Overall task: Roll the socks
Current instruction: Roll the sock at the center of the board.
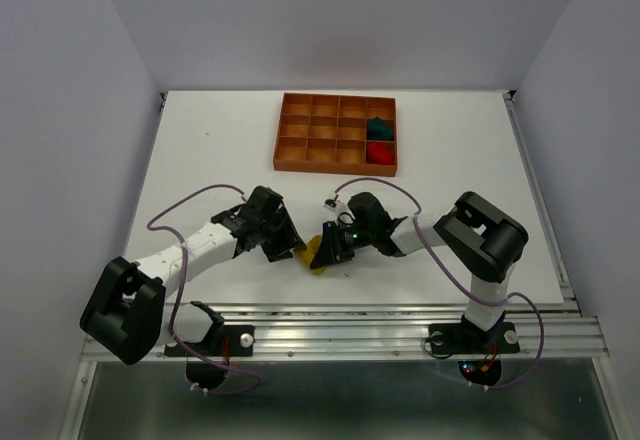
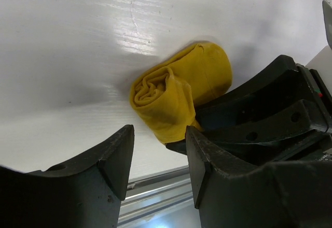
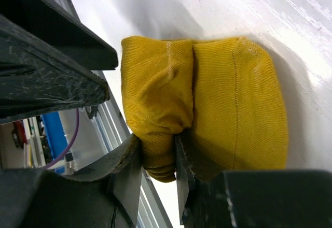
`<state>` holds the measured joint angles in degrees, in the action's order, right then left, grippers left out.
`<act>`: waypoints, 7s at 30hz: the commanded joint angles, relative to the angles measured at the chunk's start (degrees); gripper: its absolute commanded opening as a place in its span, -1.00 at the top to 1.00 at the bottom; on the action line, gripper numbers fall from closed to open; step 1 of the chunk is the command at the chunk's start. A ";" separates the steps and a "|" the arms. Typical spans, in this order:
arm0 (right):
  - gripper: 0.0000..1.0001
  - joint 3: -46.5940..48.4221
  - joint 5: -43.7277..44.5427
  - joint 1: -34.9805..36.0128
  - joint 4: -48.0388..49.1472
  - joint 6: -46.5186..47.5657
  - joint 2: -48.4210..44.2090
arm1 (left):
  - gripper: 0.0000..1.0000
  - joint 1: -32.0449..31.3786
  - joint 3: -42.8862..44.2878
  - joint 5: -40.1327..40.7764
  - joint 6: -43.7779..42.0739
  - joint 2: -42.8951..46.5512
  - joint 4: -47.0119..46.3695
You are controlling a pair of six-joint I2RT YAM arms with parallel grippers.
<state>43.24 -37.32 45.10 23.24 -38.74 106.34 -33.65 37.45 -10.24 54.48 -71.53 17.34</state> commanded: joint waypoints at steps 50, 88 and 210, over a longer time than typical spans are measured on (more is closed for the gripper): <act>-0.24 3.16 35.29 11.31 -26.58 27.93 -24.17 | 1.00 -6.43 6.49 6.46 0.98 -16.28 5.42; -0.23 9.75 54.90 25.91 -25.88 34.87 -13.62 | 1.00 -6.52 6.58 3.91 0.45 -17.51 4.63; -0.18 1.58 24.04 -0.64 -25.27 23.89 -23.02 | 1.00 -10.56 20.73 15.16 -3.06 -25.07 12.45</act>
<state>44.84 -17.80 41.52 -3.68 -19.07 87.42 -43.86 58.13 1.28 52.75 -95.31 22.09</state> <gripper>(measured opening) 0.592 0.059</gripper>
